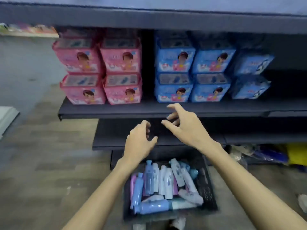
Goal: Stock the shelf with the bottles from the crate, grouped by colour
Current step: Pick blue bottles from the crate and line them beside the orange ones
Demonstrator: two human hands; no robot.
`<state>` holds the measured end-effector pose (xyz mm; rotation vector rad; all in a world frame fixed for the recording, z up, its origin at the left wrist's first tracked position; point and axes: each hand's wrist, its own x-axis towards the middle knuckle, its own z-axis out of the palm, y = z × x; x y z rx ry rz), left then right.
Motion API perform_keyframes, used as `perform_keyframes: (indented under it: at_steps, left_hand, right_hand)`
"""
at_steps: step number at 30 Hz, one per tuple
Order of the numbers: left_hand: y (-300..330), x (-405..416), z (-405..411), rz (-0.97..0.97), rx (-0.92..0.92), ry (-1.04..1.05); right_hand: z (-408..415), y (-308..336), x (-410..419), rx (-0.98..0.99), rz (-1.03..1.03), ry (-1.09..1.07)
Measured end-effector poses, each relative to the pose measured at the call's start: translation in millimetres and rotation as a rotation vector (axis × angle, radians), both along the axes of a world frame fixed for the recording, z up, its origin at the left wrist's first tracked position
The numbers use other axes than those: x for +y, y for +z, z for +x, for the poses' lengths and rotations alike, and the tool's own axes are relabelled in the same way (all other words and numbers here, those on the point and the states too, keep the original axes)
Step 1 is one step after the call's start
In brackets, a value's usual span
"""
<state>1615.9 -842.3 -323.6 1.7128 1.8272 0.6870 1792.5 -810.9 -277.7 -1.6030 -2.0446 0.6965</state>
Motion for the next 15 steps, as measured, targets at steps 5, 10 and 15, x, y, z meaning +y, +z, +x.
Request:
perform_keyframes:
  at_steps: [5, 10, 15]
  left_hand:
    - [-114, -35, -4, -0.261, 0.017, 0.022]
    - [-218, -74, -5, -0.505, 0.019, 0.066]
    - [-315, -93, 3, -0.668, 0.009, 0.090]
  right_hand:
    - [9, -125, -23, -0.119, -0.281, 0.012]
    - [12, -250, -56, -0.203, -0.581, 0.089]
    - [13, -352, -81, -0.214, -0.756, 0.082]
